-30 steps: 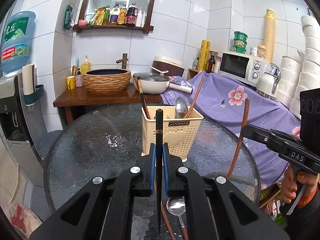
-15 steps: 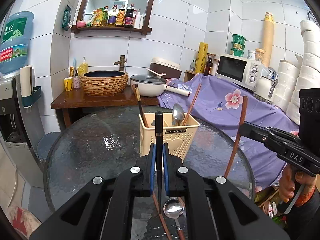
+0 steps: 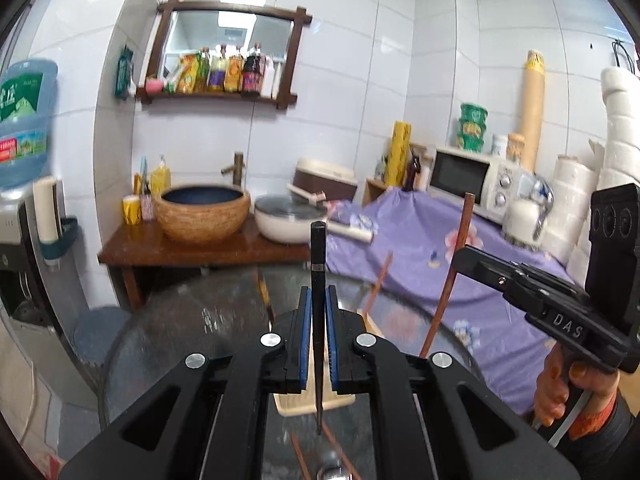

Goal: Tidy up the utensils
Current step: 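Lift both chopsticks over the cream holder and lower them in, then open both tools to release the chopsticks into the holder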

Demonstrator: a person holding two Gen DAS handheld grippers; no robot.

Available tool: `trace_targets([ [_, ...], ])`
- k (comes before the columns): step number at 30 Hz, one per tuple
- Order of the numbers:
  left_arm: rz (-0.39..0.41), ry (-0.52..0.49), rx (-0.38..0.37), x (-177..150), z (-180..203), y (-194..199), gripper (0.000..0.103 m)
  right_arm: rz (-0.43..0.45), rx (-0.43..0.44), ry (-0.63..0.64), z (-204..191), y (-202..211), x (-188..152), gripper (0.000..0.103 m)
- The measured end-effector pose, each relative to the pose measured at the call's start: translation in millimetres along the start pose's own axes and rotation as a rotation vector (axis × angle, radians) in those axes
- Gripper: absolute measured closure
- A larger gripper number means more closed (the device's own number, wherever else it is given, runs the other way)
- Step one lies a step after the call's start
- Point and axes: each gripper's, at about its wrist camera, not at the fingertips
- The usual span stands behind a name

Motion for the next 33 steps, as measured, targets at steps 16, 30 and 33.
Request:
trace_targets([
  [16,0.055,0.07,0.114,45,-11,-76,0.096,0.055,-0.184,-0.018,35,-85,41,0.096],
  [30,-0.107,0.068,0.113,-31,-14,-130,0.096,-0.058,-0.207,-0.082,64,-119,-39,0.096],
  [33,-0.127,0.073,0.119,-38,-15,-137,0.096,-0.068,-0.215,-0.097,70,-121,-47,0.096],
])
Point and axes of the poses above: each gripper's, at about its wrist camera, not at the fingertips, and y roughly against the way its jaws point, z to its right, x to its top, and after that the axes turned 2 degrees about x, right-handed
